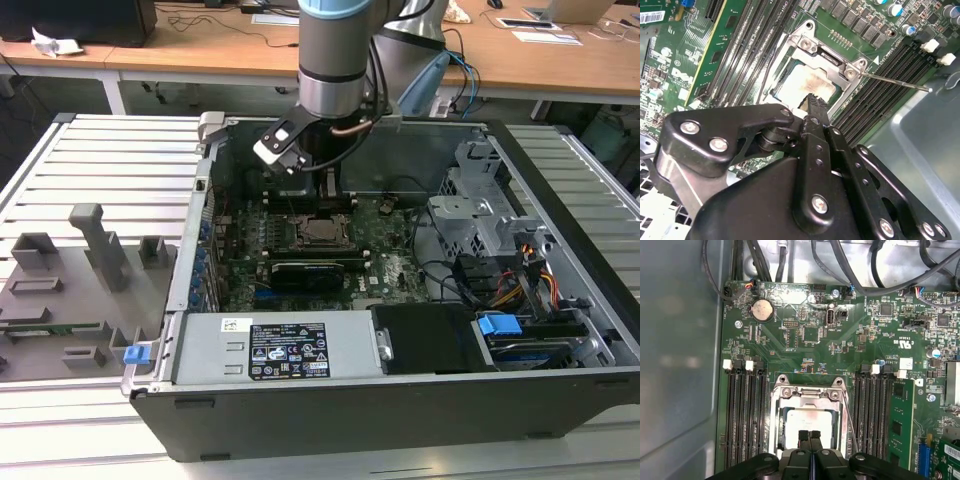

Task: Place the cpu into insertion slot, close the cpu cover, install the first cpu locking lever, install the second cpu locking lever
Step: 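Install the first cpu locking lever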

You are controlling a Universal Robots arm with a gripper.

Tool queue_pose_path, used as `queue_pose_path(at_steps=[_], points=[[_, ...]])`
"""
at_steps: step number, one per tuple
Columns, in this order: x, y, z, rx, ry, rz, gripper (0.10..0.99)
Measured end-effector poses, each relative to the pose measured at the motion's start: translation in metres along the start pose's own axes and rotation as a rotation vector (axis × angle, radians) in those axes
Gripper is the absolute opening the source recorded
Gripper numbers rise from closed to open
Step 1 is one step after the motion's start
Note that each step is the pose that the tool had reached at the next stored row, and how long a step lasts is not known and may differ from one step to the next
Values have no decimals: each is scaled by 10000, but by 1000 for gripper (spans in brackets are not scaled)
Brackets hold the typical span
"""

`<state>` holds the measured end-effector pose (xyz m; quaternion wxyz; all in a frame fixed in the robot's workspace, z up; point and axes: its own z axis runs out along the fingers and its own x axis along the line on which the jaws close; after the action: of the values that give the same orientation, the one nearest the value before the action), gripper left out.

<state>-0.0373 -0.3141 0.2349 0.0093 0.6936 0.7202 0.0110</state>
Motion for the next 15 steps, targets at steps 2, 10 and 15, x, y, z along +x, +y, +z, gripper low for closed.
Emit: queue_pose_path(at_steps=[2,10,15], points=[[0,0,-10,0,-1,2,106],[0,1,-42,0,0,8,106],[0,2,-59,-1,0,14,106]])
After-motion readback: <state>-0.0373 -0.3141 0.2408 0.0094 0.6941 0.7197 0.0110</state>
